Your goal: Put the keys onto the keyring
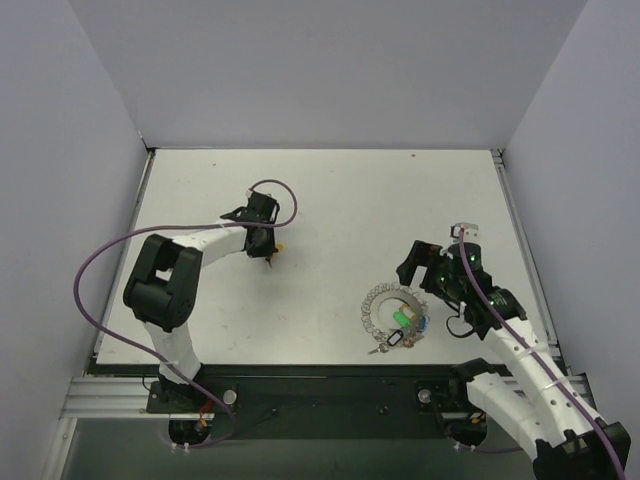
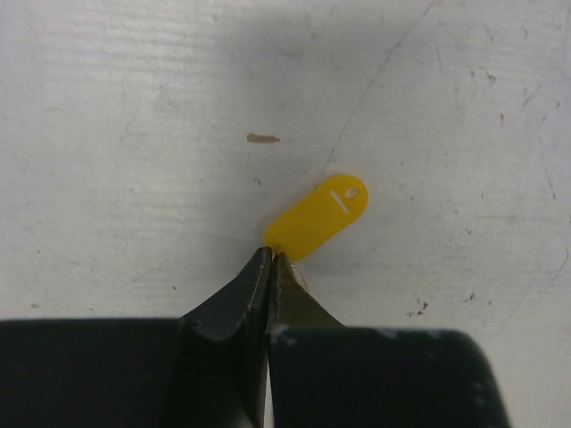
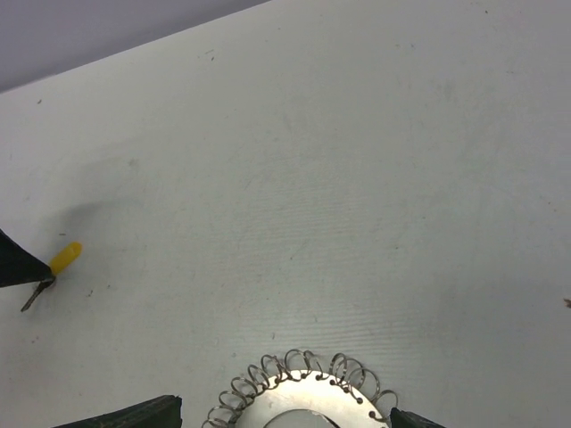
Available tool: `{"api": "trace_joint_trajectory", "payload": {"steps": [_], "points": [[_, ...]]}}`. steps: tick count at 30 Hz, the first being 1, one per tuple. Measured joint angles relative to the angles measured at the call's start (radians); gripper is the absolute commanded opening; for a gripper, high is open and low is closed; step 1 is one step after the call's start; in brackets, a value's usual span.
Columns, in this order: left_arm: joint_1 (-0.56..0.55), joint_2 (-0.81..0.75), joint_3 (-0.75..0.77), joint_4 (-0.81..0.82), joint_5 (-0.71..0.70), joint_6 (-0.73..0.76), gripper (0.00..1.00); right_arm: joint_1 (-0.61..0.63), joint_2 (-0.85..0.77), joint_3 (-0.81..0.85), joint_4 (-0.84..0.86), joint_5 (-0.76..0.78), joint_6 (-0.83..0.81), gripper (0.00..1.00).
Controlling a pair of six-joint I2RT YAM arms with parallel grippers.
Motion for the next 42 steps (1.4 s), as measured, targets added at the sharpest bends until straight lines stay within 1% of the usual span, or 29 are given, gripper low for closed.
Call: {"api": "trace_joint_trajectory", "payload": {"steps": [1, 4, 5, 6, 7, 8, 9, 10, 12, 13, 21, 26, 31, 37, 42], "points": [[-0.009, -0.013, -0.016, 0.000, 0.000, -0.003, 0.02, 0.002, 0.000, -0.004, -0.008, 0.005, 0.002, 0.99], [-0.019, -0.045, -0.047, -0.005, 0.000, -0.005, 0.12, 0.002, 0.002, -0.019, -0.038, 0.016, 0.008, 0.99], [-0.021, -0.052, -0.050, -0.008, -0.001, -0.005, 0.18, 0.002, 0.005, -0.022, -0.047, 0.021, 0.011, 0.99], [-0.022, -0.063, -0.051, -0.009, -0.002, -0.003, 0.31, 0.002, 0.009, -0.024, -0.053, 0.024, 0.013, 0.99], [-0.023, -0.076, -0.051, -0.009, -0.001, -0.002, 0.41, 0.002, 0.016, -0.024, -0.058, 0.026, 0.016, 0.99], [-0.025, -0.091, -0.051, -0.008, 0.000, 0.003, 0.47, 0.002, 0.023, -0.024, -0.061, 0.029, 0.019, 0.99], [-0.027, -0.109, -0.051, -0.009, 0.002, 0.006, 0.55, 0.002, 0.032, -0.024, -0.063, 0.030, 0.022, 0.99], [-0.029, -0.126, -0.050, -0.009, 0.007, 0.007, 0.58, 0.002, 0.039, -0.024, -0.064, 0.031, 0.024, 0.99], [-0.031, -0.152, -0.043, -0.011, 0.014, 0.009, 0.59, 0.002, 0.054, -0.024, -0.065, 0.032, 0.026, 0.99], [-0.032, -0.163, -0.037, -0.011, 0.021, 0.009, 0.62, 0.002, 0.066, -0.024, -0.065, 0.032, 0.026, 0.99], [-0.037, -0.219, -0.034, -0.006, 0.093, 0.022, 0.63, 0.002, 0.121, -0.024, -0.066, 0.035, 0.024, 0.99], [-0.038, -0.267, -0.070, 0.056, 0.197, 0.027, 0.63, 0.002, 0.172, -0.016, -0.065, 0.047, 0.019, 0.99], [-0.050, -0.270, -0.101, 0.153, 0.325, 0.026, 0.63, -0.003, 0.211, -0.008, -0.064, 0.066, 0.013, 0.99], [-0.069, -0.255, -0.121, 0.236, 0.437, 0.025, 0.63, -0.056, 0.241, -0.002, -0.041, 0.039, 0.014, 0.98], [-0.080, -0.230, -0.127, 0.302, 0.496, 0.009, 0.63, -0.144, 0.262, -0.002, -0.020, -0.034, 0.022, 0.98]]}}
